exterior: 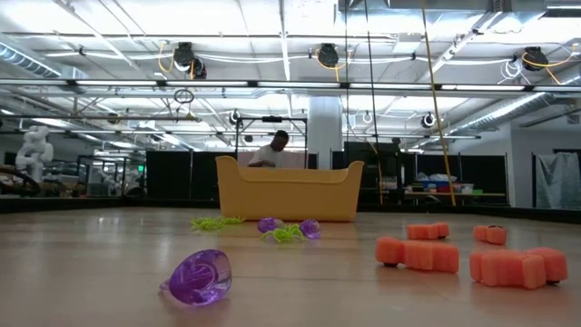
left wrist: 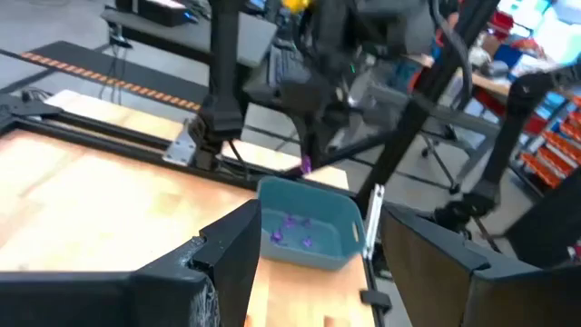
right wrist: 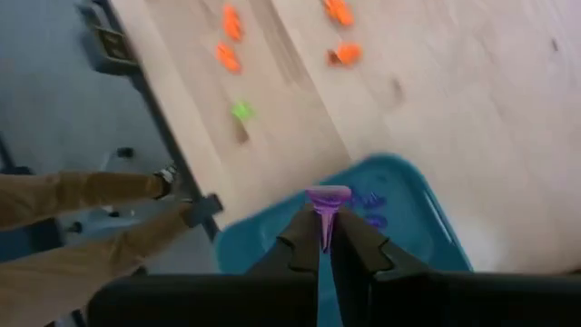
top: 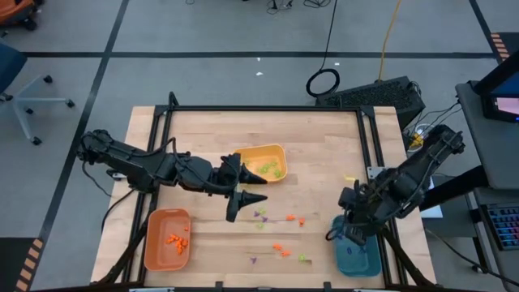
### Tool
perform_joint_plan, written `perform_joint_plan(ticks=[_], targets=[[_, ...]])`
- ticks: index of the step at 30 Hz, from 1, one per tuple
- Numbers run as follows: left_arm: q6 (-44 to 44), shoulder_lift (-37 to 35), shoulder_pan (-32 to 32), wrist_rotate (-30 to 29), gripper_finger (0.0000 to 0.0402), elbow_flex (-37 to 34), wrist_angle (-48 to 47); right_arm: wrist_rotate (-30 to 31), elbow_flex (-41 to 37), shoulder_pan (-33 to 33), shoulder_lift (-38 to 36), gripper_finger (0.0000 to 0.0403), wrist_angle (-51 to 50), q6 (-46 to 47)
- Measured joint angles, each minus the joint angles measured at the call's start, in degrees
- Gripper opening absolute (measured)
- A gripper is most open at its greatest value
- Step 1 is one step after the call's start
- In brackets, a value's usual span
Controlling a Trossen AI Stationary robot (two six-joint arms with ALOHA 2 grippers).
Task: Sort Halloween decoration
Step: Put the violet witch hat toy into the blue bin
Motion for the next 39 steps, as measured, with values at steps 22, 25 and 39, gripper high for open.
perform_joint_plan(ticks=[22, 25, 39], targets=[[-7.7, 0.1, 0.7, -0.7, 0.0228, 0.0, 1.2, 0.1, -21.0, 15.9, -0.1, 0.0, 11.3, 17.0], [-9.3, 0.1, 0.7, -1.9, 0.0228, 0.0, 1.2, 0.1, -23.2, 17.2, -0.1, 0.0, 13.6, 17.2], [-10.8, 0.1, 0.7, -2.7, 0.0228, 0.0, 0.6, 0.1, -34.4, 18.7, 0.0, 0.0006, 22.5, 20.3]])
